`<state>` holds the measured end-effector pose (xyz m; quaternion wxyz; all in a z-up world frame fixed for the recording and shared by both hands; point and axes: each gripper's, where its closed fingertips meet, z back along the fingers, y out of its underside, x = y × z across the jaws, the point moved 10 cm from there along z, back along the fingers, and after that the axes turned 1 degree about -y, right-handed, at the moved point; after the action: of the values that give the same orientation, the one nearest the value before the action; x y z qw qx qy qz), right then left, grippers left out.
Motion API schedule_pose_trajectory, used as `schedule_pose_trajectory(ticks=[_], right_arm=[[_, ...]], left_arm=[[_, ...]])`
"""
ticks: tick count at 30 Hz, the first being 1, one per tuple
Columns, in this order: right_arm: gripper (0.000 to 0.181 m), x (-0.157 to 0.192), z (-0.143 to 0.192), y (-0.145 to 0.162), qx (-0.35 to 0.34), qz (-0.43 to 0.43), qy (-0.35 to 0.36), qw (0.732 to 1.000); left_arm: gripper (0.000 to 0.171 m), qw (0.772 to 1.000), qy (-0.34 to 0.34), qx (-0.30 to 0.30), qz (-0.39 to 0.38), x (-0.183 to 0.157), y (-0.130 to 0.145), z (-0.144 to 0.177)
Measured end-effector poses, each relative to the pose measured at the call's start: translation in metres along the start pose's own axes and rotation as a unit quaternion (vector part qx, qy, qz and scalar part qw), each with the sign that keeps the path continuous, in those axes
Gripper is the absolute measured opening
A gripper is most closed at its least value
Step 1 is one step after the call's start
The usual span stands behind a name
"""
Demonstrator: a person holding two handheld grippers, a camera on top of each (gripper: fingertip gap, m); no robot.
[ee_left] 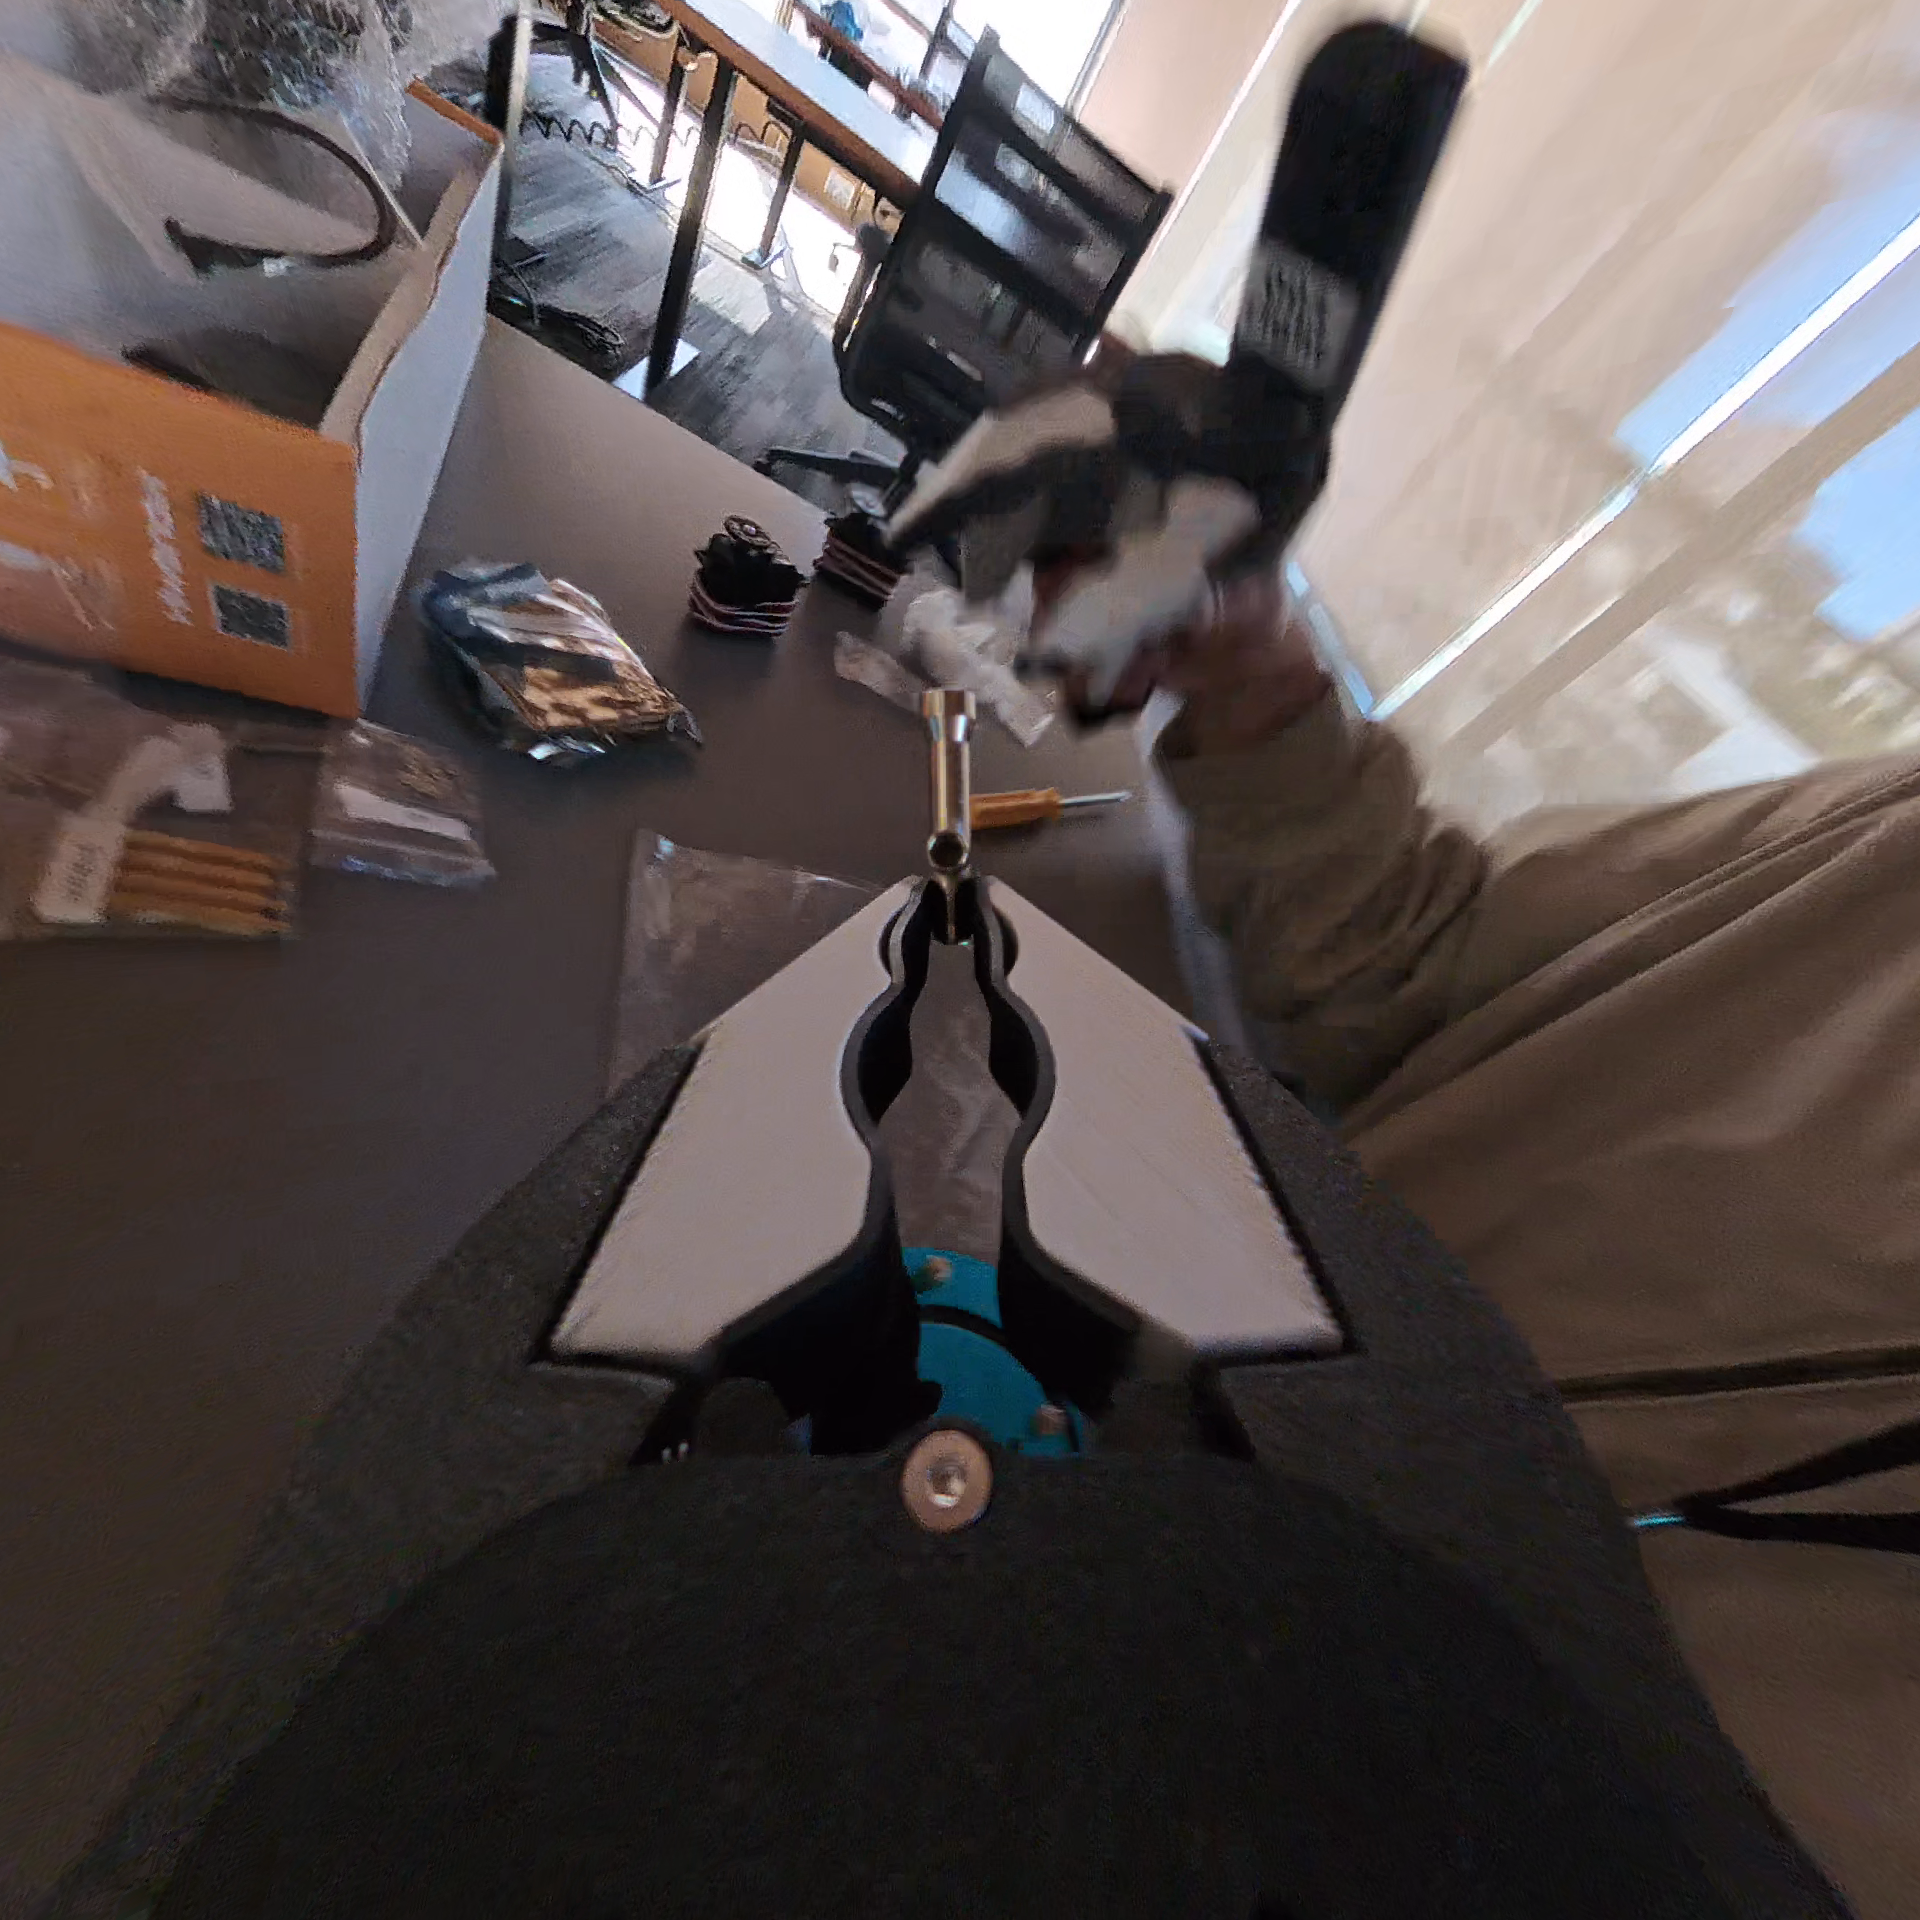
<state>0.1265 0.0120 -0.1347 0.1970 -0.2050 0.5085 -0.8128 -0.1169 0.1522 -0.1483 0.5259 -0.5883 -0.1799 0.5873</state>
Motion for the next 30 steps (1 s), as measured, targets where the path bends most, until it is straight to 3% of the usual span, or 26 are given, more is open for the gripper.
schedule_pose_trajectory(ticks=[2,3,7,12,15,17,19,23,25,27,28,30], right_arm=[[0.058,0.048,-0.042,-0.002,-0.069,0.045,-0.06,0.995],[0.064,0.066,-0.061,-0.003,-0.079,0.076,-0.045,0.993],[0.05,0.112,-0.105,-0.012,-0.124,0.124,-0.02,0.984],[0.022,0.132,-0.11,-0.02,-0.166,0.134,-0.104,0.972],[0.024,0.141,-0.117,-0.021,-0.141,0.144,-0.138,0.97],[0.021,0.149,-0.116,-0.025,-0.159,0.15,-0.141,0.966],[0.012,0.157,-0.11,-0.031,-0.193,0.161,-0.142,0.957],[0.015,0.163,-0.108,-0.038,-0.188,0.175,-0.135,0.957],[0.015,0.16,-0.11,-0.036,-0.174,0.159,-0.139,0.962],[0.016,0.153,-0.112,-0.032,-0.166,0.107,-0.167,0.966],[0.019,0.15,-0.113,-0.03,-0.158,0.075,-0.195,0.965],[0.024,0.142,-0.117,-0.024,-0.154,0.037,-0.209,0.965]], left_arm=[[0.006,0.997,0.004,-0.023,0.078,-0.003,0.004,0.012],[0.006,0.993,0.013,-0.039,0.111,-0.006,0.007,0.019],[0.005,0.967,0.062,-0.129,0.212,-0.019,0.027,0.046],[0.005,0.965,0.075,-0.169,0.186,-0.029,0.057,0.079],[0.005,0.962,0.107,-0.191,0.161,-0.038,0.065,0.093],[0.005,0.943,0.159,-0.219,0.192,-0.042,0.066,0.098],[0.006,0.939,0.16,-0.224,0.207,-0.04,0.069,0.098],[0.005,0.95,0.127,-0.211,0.194,-0.037,0.076,0.098],[0.005,0.965,0.06,-0.2,0.16,-0.038,0.079,0.096],[0.005,0.985,-0.074,-0.149,0.044,-0.043,0.084,0.092],[0.005,0.983,-0.136,-0.124,-0.015,-0.047,0.085,0.09],[0.005,0.968,-0.2,-0.094,-0.117,-0.063,0.085,0.087]])
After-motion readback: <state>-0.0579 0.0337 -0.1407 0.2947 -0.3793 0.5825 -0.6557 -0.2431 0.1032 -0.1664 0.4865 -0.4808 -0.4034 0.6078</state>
